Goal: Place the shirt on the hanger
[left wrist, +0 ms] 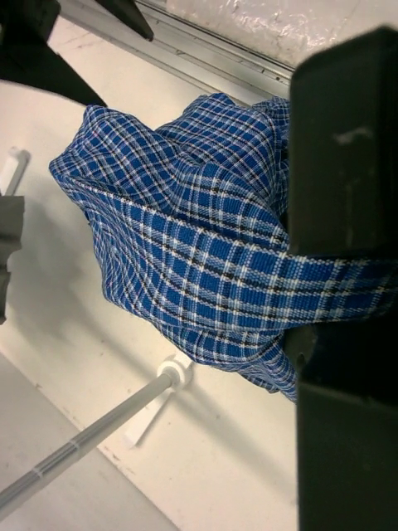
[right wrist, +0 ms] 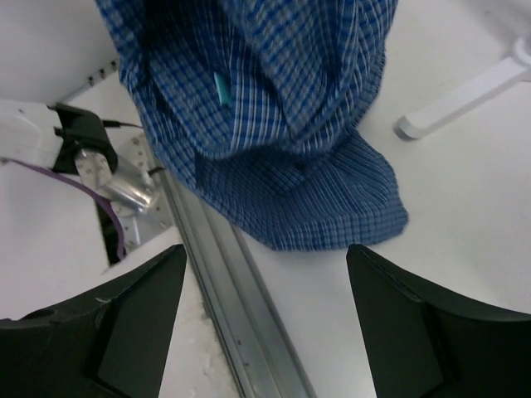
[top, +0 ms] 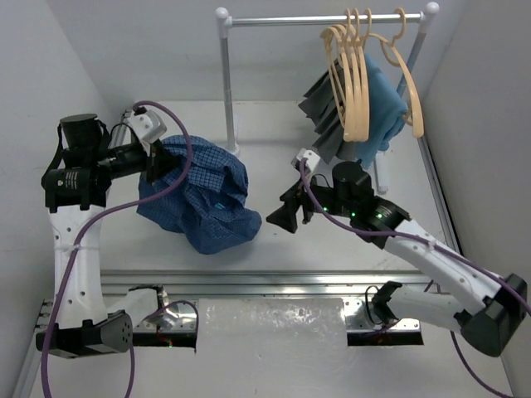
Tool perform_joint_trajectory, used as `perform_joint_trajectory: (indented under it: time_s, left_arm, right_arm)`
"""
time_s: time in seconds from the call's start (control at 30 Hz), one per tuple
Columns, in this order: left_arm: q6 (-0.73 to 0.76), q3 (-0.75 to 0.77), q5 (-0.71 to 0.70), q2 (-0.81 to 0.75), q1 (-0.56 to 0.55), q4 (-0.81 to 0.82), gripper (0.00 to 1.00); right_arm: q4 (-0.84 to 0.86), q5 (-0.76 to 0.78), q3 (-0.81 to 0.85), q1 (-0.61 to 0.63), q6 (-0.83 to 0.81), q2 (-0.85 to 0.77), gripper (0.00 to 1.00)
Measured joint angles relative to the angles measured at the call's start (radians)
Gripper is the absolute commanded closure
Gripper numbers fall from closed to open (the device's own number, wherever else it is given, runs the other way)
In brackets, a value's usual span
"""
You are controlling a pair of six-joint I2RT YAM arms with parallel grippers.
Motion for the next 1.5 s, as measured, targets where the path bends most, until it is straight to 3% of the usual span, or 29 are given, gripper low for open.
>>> perform_joint_trajectory:
  time_s: [0.43, 0.5, 0.6, 0.63, 0.7, 0.73, 0.77, 0.83, 0.87, 0.93, 1.07, 1.17, 1.33, 1.5]
  left_arm:
    - [-0.043, -0.092, 0.014, -0.032, 0.0, 0.11, 1.0]
    - [-0.062, -0.11, 0.013, -0.026, 0.0, 0.135, 1.0]
    - [-0.083, -0.126, 0.013, -0.018, 0.0, 0.153, 1.0]
    - [-0.091, -0.126, 0.012, -0.016, 0.0, 0.157, 1.0]
    - [-0.12, -0.126, 0.01, -0.013, 0.0, 0.169, 1.0]
    - [-0.133, -0.126, 0.006, -0.012, 0.0, 0.172, 0.97]
    - [-0.15, -0.123, 0.0, -0.009, 0.0, 0.172, 0.74]
    - [-0.172, -0.114, -0.016, 0.005, 0.0, 0.175, 0.48]
    - [-0.183, -0.111, -0.025, 0.013, 0.0, 0.181, 0.24]
    - [-0.204, -0.112, -0.069, 0.043, 0.0, 0.197, 0.02]
    - [-0.227, -0.15, -0.198, 0.131, 0.0, 0.232, 0.01]
    - [-0.246, -0.166, -0.295, 0.214, 0.0, 0.231, 0.01]
    - [-0.275, -0.155, -0.296, 0.226, 0.0, 0.226, 0.02]
    - [-0.281, -0.145, -0.206, 0.098, -0.036, 0.273, 0.01]
  right_arm:
    - [0.369, 0.053, 0.042, 0.161, 0.214, 0.354, 0.29]
    - [0.409, 0.082, 0.048, 0.167, 0.242, 0.399, 0.4]
    - [0.455, 0.13, 0.062, 0.165, 0.28, 0.466, 0.72]
    - [0.463, 0.151, 0.066, 0.164, 0.291, 0.485, 0.89]
    - [0.472, 0.204, 0.067, 0.163, 0.306, 0.507, 0.99]
    - [0.471, 0.225, 0.064, 0.162, 0.306, 0.508, 1.0]
    - [0.474, 0.253, 0.058, 0.158, 0.303, 0.502, 1.0]
    - [0.466, 0.296, 0.037, 0.154, 0.285, 0.47, 1.0]
    - [0.455, 0.315, 0.023, 0.15, 0.273, 0.443, 1.0]
    - [0.422, 0.36, -0.006, 0.14, 0.229, 0.369, 1.0]
    - [0.282, 0.407, 0.001, 0.126, 0.11, 0.219, 1.0]
    - [0.084, 0.412, 0.123, 0.126, 0.014, 0.197, 1.0]
    - [-0.266, 0.397, 0.531, 0.126, -0.113, 0.324, 1.0]
    - [-0.409, 0.327, 0.958, 0.126, -0.142, 0.562, 1.0]
